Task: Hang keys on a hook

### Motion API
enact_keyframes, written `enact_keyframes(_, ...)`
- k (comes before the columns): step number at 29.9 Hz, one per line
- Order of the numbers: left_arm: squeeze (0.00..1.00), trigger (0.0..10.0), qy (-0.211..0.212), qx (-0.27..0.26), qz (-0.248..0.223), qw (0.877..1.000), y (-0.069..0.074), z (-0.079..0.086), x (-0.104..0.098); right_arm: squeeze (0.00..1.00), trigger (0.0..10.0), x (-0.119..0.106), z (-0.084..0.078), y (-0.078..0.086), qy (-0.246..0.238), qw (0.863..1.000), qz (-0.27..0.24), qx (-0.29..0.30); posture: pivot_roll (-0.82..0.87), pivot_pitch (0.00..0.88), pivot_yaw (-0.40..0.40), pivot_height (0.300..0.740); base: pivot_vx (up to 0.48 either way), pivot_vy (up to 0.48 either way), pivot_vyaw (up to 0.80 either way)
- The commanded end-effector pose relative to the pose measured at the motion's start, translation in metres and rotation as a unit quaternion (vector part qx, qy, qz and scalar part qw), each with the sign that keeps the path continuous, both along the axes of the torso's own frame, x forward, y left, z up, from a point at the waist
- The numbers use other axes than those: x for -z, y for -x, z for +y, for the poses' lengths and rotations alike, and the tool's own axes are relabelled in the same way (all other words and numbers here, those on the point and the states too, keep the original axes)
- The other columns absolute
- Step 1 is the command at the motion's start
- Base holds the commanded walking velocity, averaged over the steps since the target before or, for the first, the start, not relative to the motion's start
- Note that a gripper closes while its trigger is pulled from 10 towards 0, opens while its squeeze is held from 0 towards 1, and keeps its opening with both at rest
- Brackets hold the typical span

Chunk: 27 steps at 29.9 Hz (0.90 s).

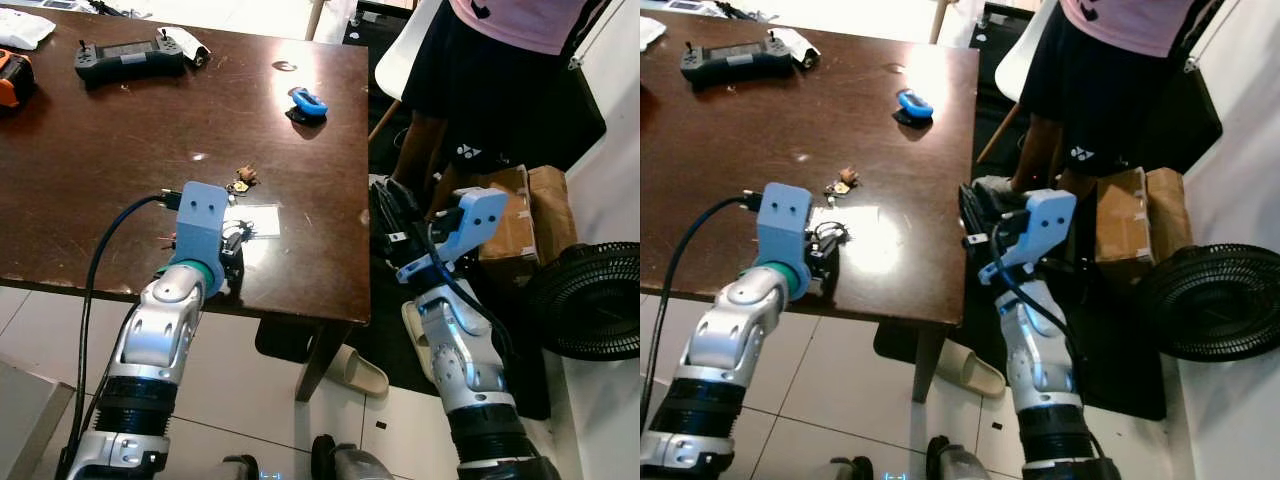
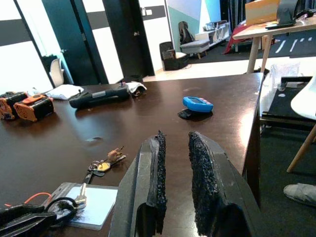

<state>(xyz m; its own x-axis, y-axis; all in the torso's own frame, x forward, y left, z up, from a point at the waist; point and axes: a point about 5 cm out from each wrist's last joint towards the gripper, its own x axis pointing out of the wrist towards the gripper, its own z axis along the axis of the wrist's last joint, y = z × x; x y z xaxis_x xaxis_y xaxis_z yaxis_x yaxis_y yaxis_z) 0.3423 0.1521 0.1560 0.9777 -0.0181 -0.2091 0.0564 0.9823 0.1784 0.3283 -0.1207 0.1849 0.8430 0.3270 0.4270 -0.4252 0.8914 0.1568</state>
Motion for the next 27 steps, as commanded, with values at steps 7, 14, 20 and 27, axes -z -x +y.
enact_keyframes(7,0.00,0.4,-0.018,-0.026,0.038,0.999,0.005,-0.018,0.023,0.00,10.0,0.009,-0.001,0.002,0.005,1.000,0.014,0.000,-0.11,0.170,-0.015,0.740,0.000,0.000,0.00)
enact_keyframes(14,0.00,0.0,-0.016,-0.030,0.045,0.998,0.005,-0.015,0.025,0.00,10.0,0.008,-0.001,0.002,0.005,1.000,0.015,-0.002,-0.11,0.176,-0.016,0.740,0.000,0.000,0.00)
enact_keyframes(20,0.00,0.0,0.036,-0.009,-0.019,0.999,0.006,-0.009,0.001,0.00,10.0,0.009,-0.001,0.002,0.004,1.000,0.017,-0.001,-0.11,0.180,-0.016,0.740,0.000,0.000,0.00)
enact_keyframes(27,0.00,0.0,0.096,0.078,-0.205,0.971,0.019,-0.010,-0.077,0.00,10.0,0.008,0.002,0.001,0.003,1.000,0.018,-0.007,-0.09,0.181,-0.025,0.740,0.000,0.000,0.00)
